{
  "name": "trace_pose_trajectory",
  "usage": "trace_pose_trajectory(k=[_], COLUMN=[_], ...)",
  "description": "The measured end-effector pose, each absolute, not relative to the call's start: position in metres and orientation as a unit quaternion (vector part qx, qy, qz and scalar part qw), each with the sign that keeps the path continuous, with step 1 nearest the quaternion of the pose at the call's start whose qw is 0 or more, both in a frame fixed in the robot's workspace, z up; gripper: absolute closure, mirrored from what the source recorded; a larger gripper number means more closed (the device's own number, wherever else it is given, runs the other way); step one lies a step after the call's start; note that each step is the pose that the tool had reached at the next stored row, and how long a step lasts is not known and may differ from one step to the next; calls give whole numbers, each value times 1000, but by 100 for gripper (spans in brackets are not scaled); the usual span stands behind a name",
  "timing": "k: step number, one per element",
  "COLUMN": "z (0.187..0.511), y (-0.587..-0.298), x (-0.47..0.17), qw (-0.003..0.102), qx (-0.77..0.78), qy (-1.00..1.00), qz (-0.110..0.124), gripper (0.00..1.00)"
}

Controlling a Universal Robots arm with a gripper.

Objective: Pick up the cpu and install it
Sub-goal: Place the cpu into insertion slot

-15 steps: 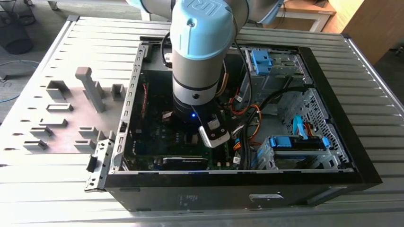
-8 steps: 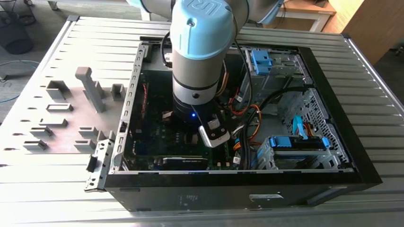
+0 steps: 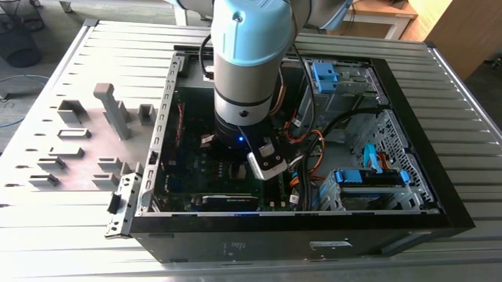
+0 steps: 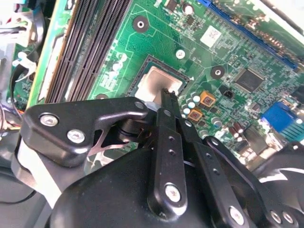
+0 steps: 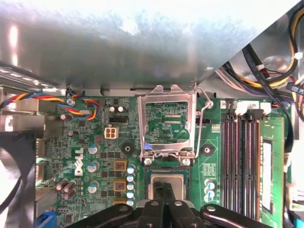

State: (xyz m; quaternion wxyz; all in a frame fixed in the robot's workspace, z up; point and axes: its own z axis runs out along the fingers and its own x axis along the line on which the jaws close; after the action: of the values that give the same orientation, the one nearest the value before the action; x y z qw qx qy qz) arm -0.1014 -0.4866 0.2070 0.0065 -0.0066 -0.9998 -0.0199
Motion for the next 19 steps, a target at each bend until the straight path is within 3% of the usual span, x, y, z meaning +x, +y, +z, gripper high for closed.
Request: trace_pose_trajectory(k=[19], z=[213], y=[-487], x=[-101], qw=[6], qx=[-7], qy=[-1000], qz=[-20], gripper=[89])
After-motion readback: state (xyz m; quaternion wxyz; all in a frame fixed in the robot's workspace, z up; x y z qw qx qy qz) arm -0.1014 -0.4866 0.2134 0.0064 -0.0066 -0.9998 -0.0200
